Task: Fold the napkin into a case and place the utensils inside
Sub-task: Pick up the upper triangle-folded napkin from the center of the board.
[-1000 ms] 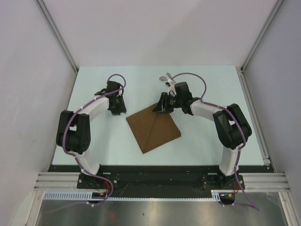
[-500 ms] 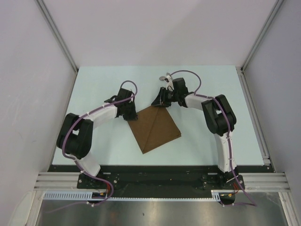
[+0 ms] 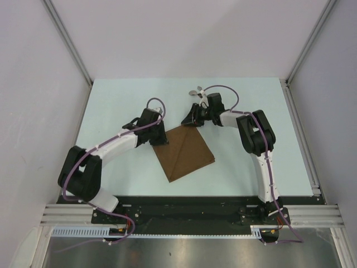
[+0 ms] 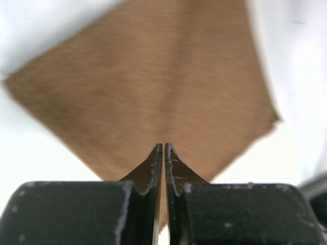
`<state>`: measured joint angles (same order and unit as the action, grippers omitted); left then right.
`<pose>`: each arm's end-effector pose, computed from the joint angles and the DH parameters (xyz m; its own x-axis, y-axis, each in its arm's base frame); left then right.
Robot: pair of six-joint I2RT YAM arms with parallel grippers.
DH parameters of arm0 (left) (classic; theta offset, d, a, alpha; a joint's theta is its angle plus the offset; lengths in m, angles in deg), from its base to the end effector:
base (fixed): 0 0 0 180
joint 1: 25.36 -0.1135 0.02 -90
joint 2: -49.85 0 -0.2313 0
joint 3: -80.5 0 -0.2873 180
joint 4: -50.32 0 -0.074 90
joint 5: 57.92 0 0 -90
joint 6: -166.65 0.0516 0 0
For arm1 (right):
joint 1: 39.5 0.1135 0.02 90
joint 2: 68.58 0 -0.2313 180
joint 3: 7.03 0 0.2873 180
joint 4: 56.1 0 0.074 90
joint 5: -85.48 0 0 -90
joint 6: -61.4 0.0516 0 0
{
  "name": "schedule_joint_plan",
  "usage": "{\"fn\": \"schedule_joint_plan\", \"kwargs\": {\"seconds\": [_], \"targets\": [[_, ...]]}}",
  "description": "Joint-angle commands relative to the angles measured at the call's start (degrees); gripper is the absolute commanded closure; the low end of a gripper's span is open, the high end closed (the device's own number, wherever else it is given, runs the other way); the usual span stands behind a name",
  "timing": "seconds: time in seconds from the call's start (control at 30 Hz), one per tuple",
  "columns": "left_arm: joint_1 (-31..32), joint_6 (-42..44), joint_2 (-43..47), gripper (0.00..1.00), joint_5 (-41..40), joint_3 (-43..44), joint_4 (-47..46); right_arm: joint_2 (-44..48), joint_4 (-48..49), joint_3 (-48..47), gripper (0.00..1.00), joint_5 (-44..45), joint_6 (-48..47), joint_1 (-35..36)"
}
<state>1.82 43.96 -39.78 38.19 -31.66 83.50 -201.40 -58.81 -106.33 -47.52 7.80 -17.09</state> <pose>0.3153 -0.1681 0.1355 -0.8877 -0.1479 -0.4360 0.0346 0.9229 -0.3834 0.4552 0.2258 0.0585 -0.9070 0.0954 -0.4101 -0.3095 0.5091 0.8031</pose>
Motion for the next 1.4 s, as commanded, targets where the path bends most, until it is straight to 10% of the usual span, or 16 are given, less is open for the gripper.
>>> {"fn": "schedule_joint_plan", "kwargs": {"seconds": [0.0,0.5,0.87,1.1,1.37], "targets": [[2.4,-2.9,5.2,0.93,6.4,-4.0,-4.4,3.3,2.0,-0.8,0.62,-0.9,0.3,0.0],[11.0,-10.3,5.0,0.97,6.6,-25.7,-17.1,-3.1,5.2,-4.0,0.62,-1.4,3.0,-0.9],[11.0,-8.3,10.9,0.96,3.7,-22.1,-10.4,-8.5,0.9,-13.0,0.62,-2.4,3.9,-1.3],[1.2,-4.7,17.3,0.53,5.2,-10.3,-3.0,-1.1,-18.5,-20.3,0.55,6.2,-3.1,-0.8],[-15.6,-3.3,5.4,0.44,10.3,-1.9,2.0,10.5,-44.5,-25.4,0.25,26.3,-16.7,4.3]]}}
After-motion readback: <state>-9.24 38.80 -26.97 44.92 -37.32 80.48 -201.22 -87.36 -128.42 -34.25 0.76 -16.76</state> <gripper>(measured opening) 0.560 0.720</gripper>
